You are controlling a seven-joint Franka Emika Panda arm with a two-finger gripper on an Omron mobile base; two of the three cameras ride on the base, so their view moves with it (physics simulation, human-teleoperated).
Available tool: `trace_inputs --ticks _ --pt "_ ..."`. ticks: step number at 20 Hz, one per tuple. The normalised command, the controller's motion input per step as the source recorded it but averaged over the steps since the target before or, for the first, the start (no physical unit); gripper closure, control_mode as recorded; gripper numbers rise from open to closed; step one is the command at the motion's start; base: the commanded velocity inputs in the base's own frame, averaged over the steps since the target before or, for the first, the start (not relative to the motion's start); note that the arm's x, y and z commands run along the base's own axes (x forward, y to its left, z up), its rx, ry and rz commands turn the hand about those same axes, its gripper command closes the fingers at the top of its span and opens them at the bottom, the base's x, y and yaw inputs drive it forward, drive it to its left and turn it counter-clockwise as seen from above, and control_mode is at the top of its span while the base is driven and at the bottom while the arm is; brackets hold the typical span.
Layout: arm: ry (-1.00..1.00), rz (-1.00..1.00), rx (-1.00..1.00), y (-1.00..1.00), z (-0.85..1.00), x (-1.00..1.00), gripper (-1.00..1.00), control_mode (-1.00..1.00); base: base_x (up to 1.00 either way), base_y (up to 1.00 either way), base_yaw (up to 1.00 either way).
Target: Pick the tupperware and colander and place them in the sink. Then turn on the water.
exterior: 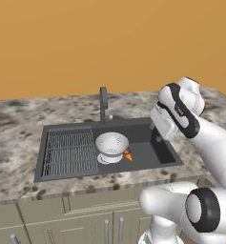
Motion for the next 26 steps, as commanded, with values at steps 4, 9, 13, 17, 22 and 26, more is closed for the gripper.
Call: trace_inputs --ticks 4,9,13,17,22,26 --pt "0.25 -0.72 -0.06 0.14 0.26 -0.31 -1.00 -1.00 0.00 0.00 0.00" --pt "0.21 -0.82 -0.14 0.28 0.04 -0.06 -1.00 -1.00 0.00 0.00 0.00" --pt "0.10 -0.67 -0.12 0.23 0.00 0.00 -1.00 -1.00 0.00 0.00 0.00" --pt "0.00 -0.55 0.00 0.11 -0.03 0.06 -1.00 -1.00 0.00 0.00 0.00" --pt "0.15 -0.45 -0.03 0.09 0.22 0.17 -1.00 -1.00 0.00 0.00 0.00" --pt "0.24 -0.29 0.00 -0.31 0.32 0.01 -1.00 -1.00 0.00 0.00 0.00"
